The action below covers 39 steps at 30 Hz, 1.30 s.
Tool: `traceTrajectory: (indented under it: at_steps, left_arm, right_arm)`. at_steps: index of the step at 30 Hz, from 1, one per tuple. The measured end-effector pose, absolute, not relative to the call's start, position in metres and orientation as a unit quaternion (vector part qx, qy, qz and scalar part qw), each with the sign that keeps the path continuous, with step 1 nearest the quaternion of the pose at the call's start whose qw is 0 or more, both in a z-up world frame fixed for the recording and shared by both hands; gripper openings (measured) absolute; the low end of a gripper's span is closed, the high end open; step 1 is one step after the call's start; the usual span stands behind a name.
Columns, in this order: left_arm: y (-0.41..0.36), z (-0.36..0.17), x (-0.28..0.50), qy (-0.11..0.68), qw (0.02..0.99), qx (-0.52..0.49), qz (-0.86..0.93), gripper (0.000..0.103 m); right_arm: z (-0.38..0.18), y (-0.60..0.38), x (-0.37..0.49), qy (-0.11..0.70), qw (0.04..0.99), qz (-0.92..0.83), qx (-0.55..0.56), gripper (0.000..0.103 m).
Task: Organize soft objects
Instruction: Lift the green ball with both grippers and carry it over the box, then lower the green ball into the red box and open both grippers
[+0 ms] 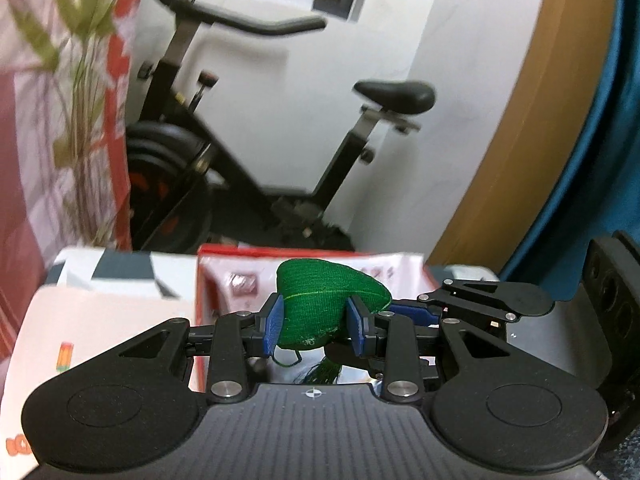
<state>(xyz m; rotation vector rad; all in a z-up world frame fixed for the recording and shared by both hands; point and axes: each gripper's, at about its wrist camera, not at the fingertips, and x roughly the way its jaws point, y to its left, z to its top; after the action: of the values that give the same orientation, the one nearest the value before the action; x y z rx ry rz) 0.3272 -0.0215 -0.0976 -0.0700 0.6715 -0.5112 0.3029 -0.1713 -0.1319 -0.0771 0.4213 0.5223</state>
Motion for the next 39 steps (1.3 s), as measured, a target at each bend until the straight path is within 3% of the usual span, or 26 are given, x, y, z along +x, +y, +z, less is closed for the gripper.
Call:
traceTrajectory:
  at_steps: [15, 27, 30, 35, 38, 39]
  left_arm:
    - [-0.012, -0.156, 0.356, 0.383, 0.902, 0.001, -0.199, 0.035]
    - [-0.015, -0.147, 0.333, 0.344, 0.921, 0.044, -0.178, 0.038]
    - [-0.014, -0.143, 0.316, 0.328, 0.927, 0.054, -0.174, 0.05]
    - [-0.013, -0.144, 0.282, 0.306, 0.935, 0.073, -0.161, 0.073]
    - [-0.01, -0.149, 0.262, 0.301, 0.938, 0.06, -0.16, 0.091]
    - [-0.009, -0.151, 0.255, 0.299, 0.939, 0.058, -0.159, 0.092]
  right_arm:
    - [-0.199, -0.15, 0.345, 0.312, 0.916, 0.252, 0.0, 0.036]
    - [-0.201, -0.175, 0.335, 0.313, 0.929, 0.196, 0.012, 0.039]
    - [-0.198, -0.186, 0.324, 0.307, 0.935, 0.177, 0.02, 0.056]
    - [-0.191, -0.2, 0.294, 0.283, 0.948, 0.148, 0.017, 0.097]
    - [-0.188, -0.208, 0.274, 0.266, 0.955, 0.129, 0.021, 0.103]
    - [-0.188, -0.211, 0.268, 0.26, 0.957, 0.123, 0.022, 0.103]
